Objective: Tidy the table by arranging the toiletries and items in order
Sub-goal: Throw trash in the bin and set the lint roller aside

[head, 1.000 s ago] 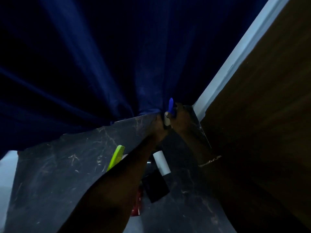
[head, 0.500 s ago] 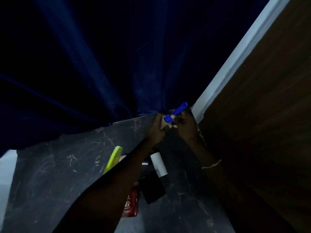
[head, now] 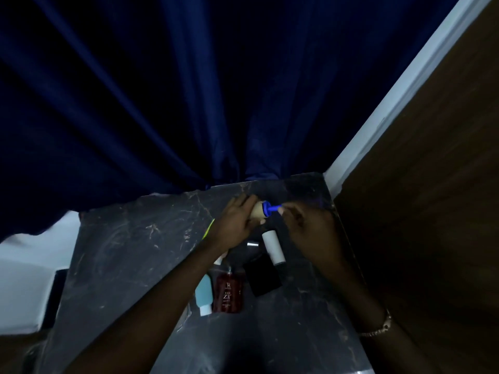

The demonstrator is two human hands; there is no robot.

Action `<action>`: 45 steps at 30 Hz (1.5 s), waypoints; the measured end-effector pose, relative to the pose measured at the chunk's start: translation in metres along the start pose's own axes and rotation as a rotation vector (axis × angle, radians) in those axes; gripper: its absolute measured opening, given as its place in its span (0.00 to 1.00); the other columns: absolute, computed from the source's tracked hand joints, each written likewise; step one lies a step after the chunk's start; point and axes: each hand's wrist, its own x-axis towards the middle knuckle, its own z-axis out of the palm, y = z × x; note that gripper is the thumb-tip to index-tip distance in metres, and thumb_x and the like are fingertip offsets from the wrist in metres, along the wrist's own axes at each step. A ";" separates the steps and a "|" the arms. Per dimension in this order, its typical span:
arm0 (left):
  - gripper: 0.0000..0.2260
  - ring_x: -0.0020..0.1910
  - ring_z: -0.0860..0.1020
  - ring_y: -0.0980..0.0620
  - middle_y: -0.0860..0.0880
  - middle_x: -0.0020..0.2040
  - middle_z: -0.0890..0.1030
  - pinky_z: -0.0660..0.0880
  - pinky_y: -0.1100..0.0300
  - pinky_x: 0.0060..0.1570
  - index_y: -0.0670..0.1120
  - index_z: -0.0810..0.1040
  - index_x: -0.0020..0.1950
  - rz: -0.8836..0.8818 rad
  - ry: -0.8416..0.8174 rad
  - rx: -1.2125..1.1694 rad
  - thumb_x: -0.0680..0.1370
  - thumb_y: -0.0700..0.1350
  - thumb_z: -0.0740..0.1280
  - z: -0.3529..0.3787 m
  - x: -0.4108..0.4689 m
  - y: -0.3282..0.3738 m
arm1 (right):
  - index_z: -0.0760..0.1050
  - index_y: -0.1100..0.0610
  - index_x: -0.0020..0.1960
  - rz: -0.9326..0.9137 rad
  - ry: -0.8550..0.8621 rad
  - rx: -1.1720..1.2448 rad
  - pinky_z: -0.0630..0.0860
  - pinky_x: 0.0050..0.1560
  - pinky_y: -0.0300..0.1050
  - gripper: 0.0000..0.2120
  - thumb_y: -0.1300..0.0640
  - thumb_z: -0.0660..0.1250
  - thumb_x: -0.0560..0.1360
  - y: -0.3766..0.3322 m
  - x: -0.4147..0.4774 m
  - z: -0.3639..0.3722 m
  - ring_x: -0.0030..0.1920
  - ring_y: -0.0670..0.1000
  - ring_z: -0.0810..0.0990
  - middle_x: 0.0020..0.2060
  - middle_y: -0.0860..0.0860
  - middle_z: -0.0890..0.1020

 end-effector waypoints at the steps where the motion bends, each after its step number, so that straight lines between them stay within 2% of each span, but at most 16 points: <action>1: 0.21 0.57 0.75 0.43 0.46 0.61 0.76 0.76 0.45 0.56 0.49 0.72 0.68 0.016 0.004 0.042 0.78 0.55 0.70 -0.005 -0.009 -0.001 | 0.82 0.53 0.54 -0.062 0.012 -0.075 0.74 0.55 0.40 0.08 0.53 0.68 0.77 -0.009 0.000 0.002 0.50 0.49 0.81 0.51 0.51 0.84; 3: 0.22 0.57 0.74 0.45 0.48 0.61 0.77 0.78 0.46 0.54 0.51 0.71 0.69 0.038 0.016 0.111 0.78 0.55 0.70 -0.017 -0.026 -0.003 | 0.79 0.57 0.61 -0.152 -0.064 -0.228 0.73 0.61 0.47 0.16 0.54 0.70 0.75 -0.020 0.005 0.010 0.59 0.56 0.78 0.59 0.55 0.80; 5: 0.22 0.57 0.75 0.46 0.49 0.61 0.77 0.78 0.47 0.52 0.51 0.71 0.69 0.041 0.032 0.166 0.77 0.55 0.70 -0.029 -0.041 -0.003 | 0.75 0.56 0.66 -0.124 -0.271 -0.308 0.72 0.63 0.52 0.20 0.51 0.68 0.75 -0.029 0.009 0.015 0.63 0.57 0.75 0.63 0.55 0.77; 7: 0.22 0.56 0.75 0.47 0.50 0.60 0.77 0.79 0.47 0.50 0.51 0.71 0.69 0.040 0.037 0.209 0.78 0.55 0.70 -0.039 -0.057 -0.002 | 0.75 0.54 0.63 -0.067 -0.476 -0.333 0.74 0.57 0.50 0.19 0.47 0.67 0.75 -0.037 0.010 0.022 0.58 0.55 0.78 0.59 0.53 0.79; 9: 0.20 0.57 0.74 0.48 0.51 0.60 0.77 0.79 0.46 0.48 0.52 0.70 0.69 0.041 0.024 0.229 0.79 0.55 0.69 -0.051 -0.075 0.001 | 0.75 0.52 0.56 -0.078 -0.576 -0.335 0.77 0.49 0.49 0.15 0.44 0.67 0.75 -0.048 0.005 0.028 0.49 0.54 0.80 0.52 0.51 0.81; 12: 0.19 0.57 0.74 0.49 0.53 0.60 0.77 0.80 0.47 0.44 0.53 0.71 0.68 0.033 0.046 0.267 0.78 0.55 0.69 -0.070 -0.099 0.004 | 0.75 0.52 0.53 -0.129 -0.562 -0.308 0.79 0.46 0.50 0.14 0.43 0.66 0.75 -0.060 -0.007 0.036 0.44 0.52 0.80 0.49 0.51 0.82; 16: 0.18 0.58 0.73 0.50 0.54 0.60 0.77 0.77 0.52 0.42 0.53 0.74 0.67 0.059 0.082 0.323 0.78 0.54 0.69 -0.098 -0.123 0.007 | 0.76 0.51 0.55 -0.232 -0.455 -0.291 0.80 0.44 0.50 0.20 0.37 0.63 0.74 -0.073 -0.022 0.041 0.43 0.52 0.82 0.47 0.50 0.83; 20: 0.19 0.58 0.73 0.50 0.54 0.60 0.76 0.73 0.53 0.41 0.54 0.72 0.66 0.085 0.086 0.414 0.78 0.58 0.67 -0.122 -0.143 0.003 | 0.76 0.46 0.52 -0.276 -0.443 -0.191 0.81 0.41 0.50 0.20 0.33 0.59 0.71 -0.091 -0.030 0.040 0.39 0.46 0.80 0.41 0.44 0.82; 23: 0.19 0.59 0.75 0.49 0.55 0.60 0.76 0.78 0.51 0.44 0.55 0.71 0.65 0.016 0.095 0.413 0.78 0.60 0.67 -0.151 -0.168 -0.021 | 0.74 0.35 0.60 -0.263 -0.416 -0.166 0.82 0.47 0.48 0.19 0.31 0.63 0.72 -0.092 -0.031 0.028 0.45 0.40 0.82 0.46 0.40 0.85; 25: 0.20 0.61 0.75 0.48 0.53 0.61 0.76 0.80 0.46 0.50 0.54 0.71 0.66 -0.056 0.082 0.373 0.78 0.60 0.68 -0.170 -0.187 -0.042 | 0.73 0.28 0.60 -0.225 -0.395 -0.120 0.82 0.51 0.46 0.18 0.29 0.63 0.71 -0.087 -0.033 0.015 0.48 0.35 0.82 0.48 0.36 0.85; 27: 0.20 0.61 0.76 0.48 0.54 0.61 0.76 0.79 0.45 0.51 0.54 0.71 0.66 -0.101 0.078 0.352 0.78 0.61 0.67 -0.182 -0.207 -0.057 | 0.73 0.25 0.57 -0.221 -0.376 -0.084 0.82 0.51 0.44 0.15 0.28 0.63 0.71 -0.089 -0.037 0.007 0.48 0.32 0.80 0.48 0.33 0.84; 31: 0.20 0.60 0.76 0.50 0.56 0.60 0.76 0.79 0.48 0.49 0.56 0.71 0.65 -0.145 0.107 0.334 0.77 0.63 0.67 -0.189 -0.237 -0.065 | 0.76 0.31 0.58 -0.239 -0.389 -0.013 0.82 0.50 0.45 0.15 0.33 0.65 0.73 -0.107 -0.046 0.017 0.47 0.34 0.81 0.46 0.36 0.84; 35: 0.21 0.61 0.76 0.50 0.57 0.61 0.76 0.79 0.47 0.51 0.56 0.71 0.67 -0.203 0.140 0.295 0.77 0.62 0.68 -0.192 -0.269 -0.070 | 0.76 0.31 0.54 -0.246 -0.438 0.041 0.79 0.45 0.38 0.10 0.35 0.66 0.73 -0.130 -0.061 0.044 0.44 0.35 0.81 0.44 0.36 0.83; 38: 0.22 0.62 0.75 0.51 0.58 0.62 0.76 0.80 0.47 0.51 0.57 0.70 0.68 -0.253 0.157 0.282 0.77 0.61 0.69 -0.193 -0.296 -0.074 | 0.79 0.40 0.54 -0.212 -0.449 0.132 0.79 0.46 0.41 0.13 0.37 0.67 0.74 -0.141 -0.073 0.071 0.43 0.39 0.82 0.41 0.42 0.85; 41: 0.22 0.61 0.76 0.51 0.58 0.61 0.76 0.77 0.53 0.46 0.57 0.70 0.68 -0.312 0.199 0.296 0.76 0.60 0.69 -0.193 -0.331 -0.083 | 0.79 0.47 0.49 -0.136 -0.531 0.283 0.79 0.43 0.50 0.12 0.40 0.68 0.75 -0.158 -0.090 0.103 0.40 0.48 0.84 0.37 0.50 0.85; 45: 0.23 0.59 0.77 0.50 0.56 0.62 0.75 0.79 0.51 0.47 0.57 0.69 0.69 -0.411 0.228 0.228 0.76 0.55 0.70 -0.189 -0.386 -0.095 | 0.77 0.54 0.46 -0.060 -0.680 0.475 0.74 0.34 0.46 0.16 0.40 0.68 0.75 -0.189 -0.122 0.146 0.31 0.48 0.78 0.34 0.56 0.83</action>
